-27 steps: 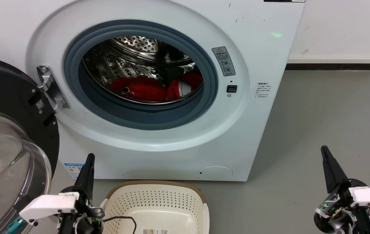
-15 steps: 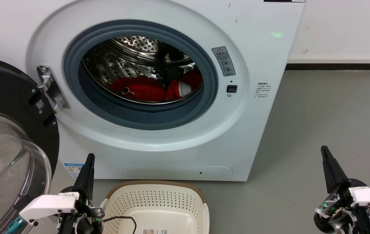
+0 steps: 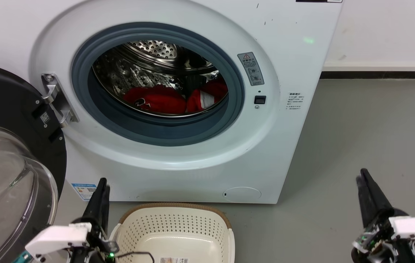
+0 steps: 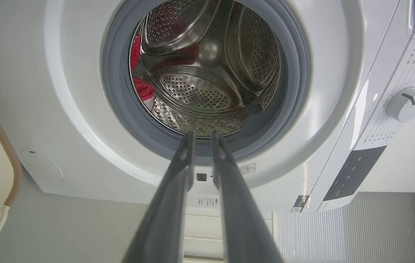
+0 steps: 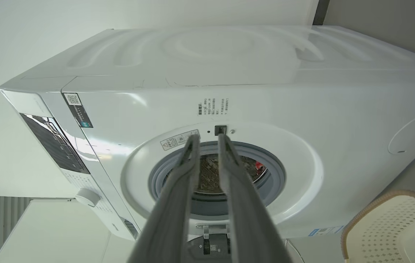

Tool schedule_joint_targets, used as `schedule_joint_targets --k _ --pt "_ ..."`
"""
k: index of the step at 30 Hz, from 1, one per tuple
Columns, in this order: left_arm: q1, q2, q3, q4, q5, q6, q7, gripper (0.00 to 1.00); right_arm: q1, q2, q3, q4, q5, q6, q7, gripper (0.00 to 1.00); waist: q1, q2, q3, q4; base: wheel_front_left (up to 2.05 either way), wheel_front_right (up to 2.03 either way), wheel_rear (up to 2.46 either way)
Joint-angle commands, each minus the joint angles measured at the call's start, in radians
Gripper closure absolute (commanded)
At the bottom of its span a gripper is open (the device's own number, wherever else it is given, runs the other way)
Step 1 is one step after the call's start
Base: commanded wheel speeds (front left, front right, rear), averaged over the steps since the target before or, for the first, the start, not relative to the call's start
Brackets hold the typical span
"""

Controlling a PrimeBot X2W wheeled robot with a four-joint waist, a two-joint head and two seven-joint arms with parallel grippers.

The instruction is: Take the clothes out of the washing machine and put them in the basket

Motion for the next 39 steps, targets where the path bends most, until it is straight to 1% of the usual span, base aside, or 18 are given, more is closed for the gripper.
schedule_joint_targets --k 1,10,16,21,22,25,30,32,35,36,39 --pt "0.007 -0.001 -0.001 0.005 0.0 0.0 -0.001 0.0 0.006 0.0 0.001 0.005 0.0 0.0 -0.001 0.0 0.0 0.0 0.0 0.0 0.0 0.0 0.0" --pt "0.028 0.0 -0.016 -0.021 0.011 0.0 -0.047 0.0 0.029 0.0 0.023 -0.02 -0.027 0.0 -0.047 0.0 0.0 0.0 -0.003 -0.001 0.0 0.0 0.0" --pt "0.04 0.0 -0.003 -0.021 0.047 0.0 -0.076 0.0 0.037 0.001 0.027 -0.026 -0.087 0.0 -0.076 0.0 0.0 0.0 -0.006 -0.002 0.0 0.0 0.0" --pt "0.041 0.0 0.023 -0.002 0.117 0.001 -0.098 0.0 0.044 0.001 0.015 -0.03 -0.216 0.0 -0.098 0.0 0.0 0.0 -0.008 -0.003 0.0 0.0 0.0" --pt "0.04 0.0 0.059 -0.011 0.202 0.006 -0.119 0.0 0.042 0.0 -0.009 -0.038 -0.369 0.0 -0.119 0.0 0.0 0.0 -0.01 -0.003 0.0 0.0 0.0" --pt "0.04 0.0 0.078 -0.034 0.258 0.013 -0.131 0.0 0.042 0.001 -0.009 -0.06 -0.482 0.0 -0.131 0.0 0.0 0.0 -0.01 -0.003 0.0 0.0 0.0" --pt "0.047 0.0 0.09 -0.1 0.379 0.036 -0.149 0.0 0.049 0.001 0.008 -0.104 -0.645 0.0 -0.15 0.0 0.0 0.0 -0.01 -0.002 0.0 0.0 0.0" --pt "0.053 0.0 0.085 -0.13 0.427 0.057 -0.157 0.0 0.051 0.0 0.008 -0.129 -0.703 0.0 -0.157 0.0 0.0 0.0 -0.009 -0.002 0.0 0.0 0.0" --pt "0.059 0.0 0.075 -0.173 0.492 0.087 -0.168 0.0 0.055 0.001 0.011 -0.166 -0.78 0.0 -0.169 0.0 0.0 0.0 -0.009 -0.003 0.0 0.0 0.0" --pt "0.059 0.0 0.075 -0.173 0.492 0.087 -0.168 0.0 0.055 0.001 0.011 -0.166 -0.78 0.0 -0.169 0.0 0.0 0.0 -0.009 -0.003 0.0 0.0 0.0" --pt "0.069 0.0 0.066 -0.212 0.555 0.111 -0.179 0.0 0.06 0.001 0.019 -0.195 -0.854 0.0 -0.179 0.0 0.0 0.0 -0.009 -0.003 0.0 0.0 0.0"
